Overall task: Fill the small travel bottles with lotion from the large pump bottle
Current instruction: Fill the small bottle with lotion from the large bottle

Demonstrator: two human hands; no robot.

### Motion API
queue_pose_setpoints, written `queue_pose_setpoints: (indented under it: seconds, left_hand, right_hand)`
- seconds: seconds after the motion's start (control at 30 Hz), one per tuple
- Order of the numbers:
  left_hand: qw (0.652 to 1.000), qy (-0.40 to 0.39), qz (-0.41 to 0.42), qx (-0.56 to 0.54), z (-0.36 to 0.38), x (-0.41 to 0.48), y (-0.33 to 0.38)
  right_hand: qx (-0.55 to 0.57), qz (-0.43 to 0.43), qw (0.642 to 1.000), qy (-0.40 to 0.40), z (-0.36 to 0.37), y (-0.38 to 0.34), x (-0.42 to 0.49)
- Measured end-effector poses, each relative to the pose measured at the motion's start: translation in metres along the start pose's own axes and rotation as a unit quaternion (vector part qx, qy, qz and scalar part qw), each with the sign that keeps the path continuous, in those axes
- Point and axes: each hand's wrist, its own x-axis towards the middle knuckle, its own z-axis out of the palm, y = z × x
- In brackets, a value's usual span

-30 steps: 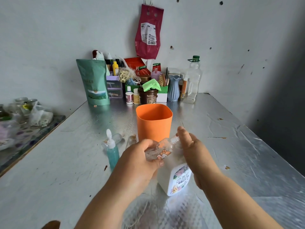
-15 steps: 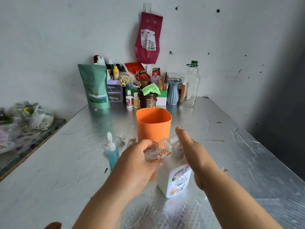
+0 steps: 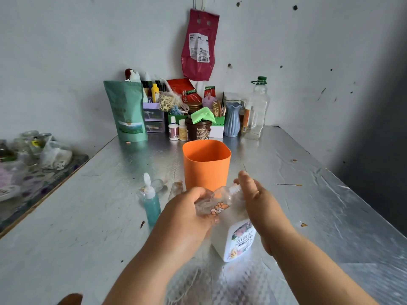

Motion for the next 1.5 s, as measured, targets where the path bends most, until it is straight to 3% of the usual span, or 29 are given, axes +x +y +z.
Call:
queue_pose_setpoints:
  seconds: [0.23,0.9,1.13,1.5]
  left_hand:
    - [1.000,0.003,0.001,-0.009,-0.004,-0.002,0.003]
    - [1.000,0.001,0.001,0.012,0.001,0.001,-0.001]
    - [1.000,-0.001,0.006,0.010,-0.003,0.000,0.005]
    - [1.000,-0.004,0.002,0.007,-0.004,0.001,0.007]
  right_hand:
    - [0.016,0.067,0.997,-0.037,-0.007,-0.013,0.001]
    - [0.001,-0.005,1.000,0.011,0.002,0.003,0.002]
    - [0.016,0.061,0.997,-0.033,-0.005,-0.008,0.003]
    - [0.030,0.042,0.998,-0.025,-0.003,-0.003,0.004]
